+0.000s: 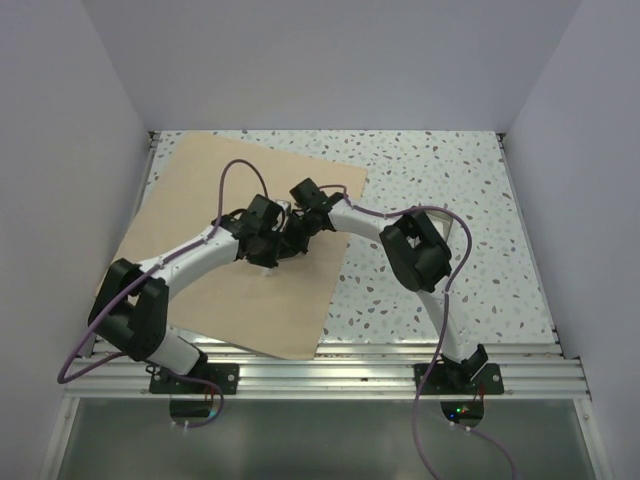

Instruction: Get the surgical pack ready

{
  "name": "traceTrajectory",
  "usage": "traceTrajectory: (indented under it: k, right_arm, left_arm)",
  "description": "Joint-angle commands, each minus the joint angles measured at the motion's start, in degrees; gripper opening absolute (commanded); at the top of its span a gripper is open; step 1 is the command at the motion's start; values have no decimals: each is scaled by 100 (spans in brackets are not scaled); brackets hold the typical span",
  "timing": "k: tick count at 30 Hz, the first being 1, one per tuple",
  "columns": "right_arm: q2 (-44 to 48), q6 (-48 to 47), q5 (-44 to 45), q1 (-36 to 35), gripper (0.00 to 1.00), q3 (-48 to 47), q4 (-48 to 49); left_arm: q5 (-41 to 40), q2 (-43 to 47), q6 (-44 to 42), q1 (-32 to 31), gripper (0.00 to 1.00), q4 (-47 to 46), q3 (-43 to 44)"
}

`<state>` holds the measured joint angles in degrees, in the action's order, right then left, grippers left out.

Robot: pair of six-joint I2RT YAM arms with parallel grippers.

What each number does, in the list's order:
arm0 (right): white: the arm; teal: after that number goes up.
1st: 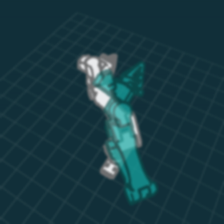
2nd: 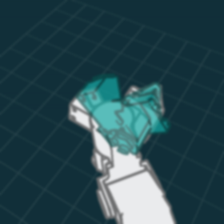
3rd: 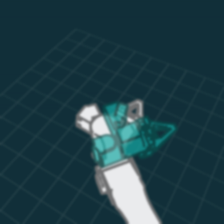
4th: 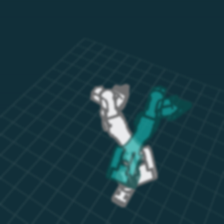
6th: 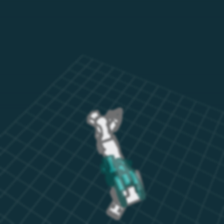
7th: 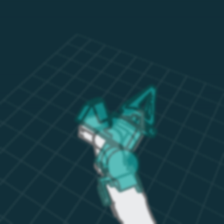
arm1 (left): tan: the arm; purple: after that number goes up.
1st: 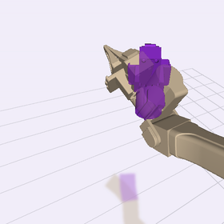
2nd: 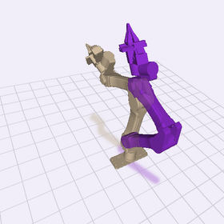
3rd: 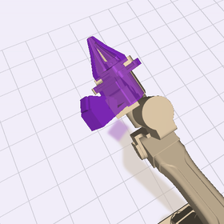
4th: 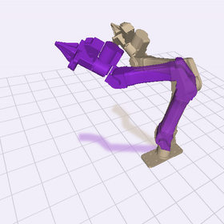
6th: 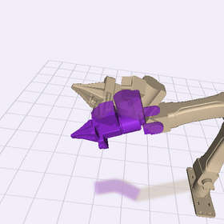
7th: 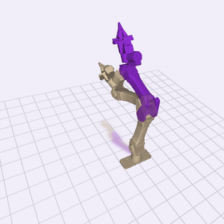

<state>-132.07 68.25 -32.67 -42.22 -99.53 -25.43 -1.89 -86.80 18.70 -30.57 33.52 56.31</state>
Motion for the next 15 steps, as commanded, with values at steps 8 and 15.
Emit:
traceTrajectory:
  k: [8,15]
  right_arm:
    - [743,-917,-188,502,0,459,187]
    - [2421,-2217,-451,1847,0,2137,408]
  left_arm:
    - [662,902,-94,472,48,-337,142]
    - [1111,649,-94,956,60,-732,441]
